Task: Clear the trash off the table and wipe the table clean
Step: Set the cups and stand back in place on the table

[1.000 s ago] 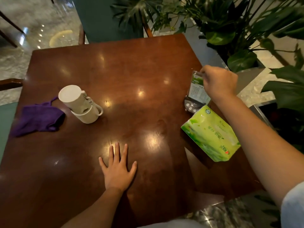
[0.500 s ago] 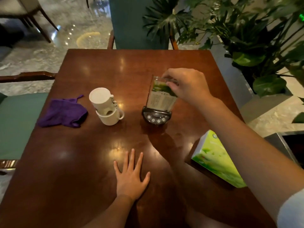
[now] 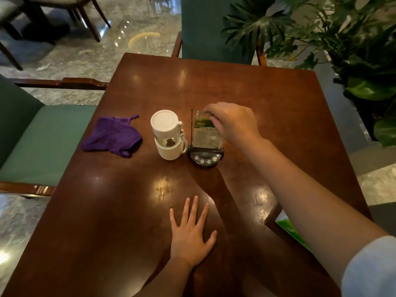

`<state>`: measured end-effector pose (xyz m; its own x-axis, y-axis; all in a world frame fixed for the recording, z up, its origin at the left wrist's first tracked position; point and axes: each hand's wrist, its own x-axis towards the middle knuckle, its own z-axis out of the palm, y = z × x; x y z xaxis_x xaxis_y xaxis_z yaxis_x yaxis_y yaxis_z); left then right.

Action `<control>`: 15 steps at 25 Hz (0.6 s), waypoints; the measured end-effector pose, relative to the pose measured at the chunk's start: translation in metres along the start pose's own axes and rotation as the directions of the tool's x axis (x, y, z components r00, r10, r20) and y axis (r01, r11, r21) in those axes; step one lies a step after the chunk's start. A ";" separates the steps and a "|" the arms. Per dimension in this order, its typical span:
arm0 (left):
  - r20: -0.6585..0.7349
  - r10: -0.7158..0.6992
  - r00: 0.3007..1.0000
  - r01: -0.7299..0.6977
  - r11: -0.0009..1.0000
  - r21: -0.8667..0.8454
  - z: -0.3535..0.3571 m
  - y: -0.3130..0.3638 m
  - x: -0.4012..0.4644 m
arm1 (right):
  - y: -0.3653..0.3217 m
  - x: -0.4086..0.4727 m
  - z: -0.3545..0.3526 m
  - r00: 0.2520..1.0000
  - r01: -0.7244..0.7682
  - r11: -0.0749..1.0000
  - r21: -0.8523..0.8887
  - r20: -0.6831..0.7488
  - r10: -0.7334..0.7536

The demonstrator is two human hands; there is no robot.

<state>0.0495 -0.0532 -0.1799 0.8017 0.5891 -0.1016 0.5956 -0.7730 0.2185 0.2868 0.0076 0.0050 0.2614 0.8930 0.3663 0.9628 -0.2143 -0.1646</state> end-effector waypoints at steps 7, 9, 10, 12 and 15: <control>0.006 -0.004 1.000 0.004 1.000 -0.007 -0.002 0.001 0.000 | -0.004 -0.032 0.025 0.999 -0.038 0.988 -0.148 0.023 0.042; 0.012 -0.003 1.000 0.003 1.000 -0.002 -0.002 0.001 0.000 | -0.009 -0.036 0.027 0.994 -0.075 0.980 -0.185 0.065 0.088; 0.015 -0.003 1.000 0.003 1.000 0.001 -0.002 0.002 0.000 | -0.011 -0.036 0.027 0.991 -0.090 0.977 -0.194 0.076 0.107; 0.018 -0.002 1.000 0.002 1.000 0.005 -0.002 0.001 0.000 | -0.014 -0.035 0.027 0.988 -0.107 0.974 -0.201 0.091 0.128; 0.023 -0.003 1.000 0.003 1.000 0.013 -0.001 0.001 0.001 | -0.015 -0.045 0.019 0.986 -0.131 0.980 -0.149 0.088 0.145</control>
<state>0.0507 -0.0533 -0.1783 0.8005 0.5862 -0.1245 0.5988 -0.7740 0.2060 0.2590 -0.0215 -0.0265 0.3913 0.8838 0.2566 0.9196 -0.3860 -0.0728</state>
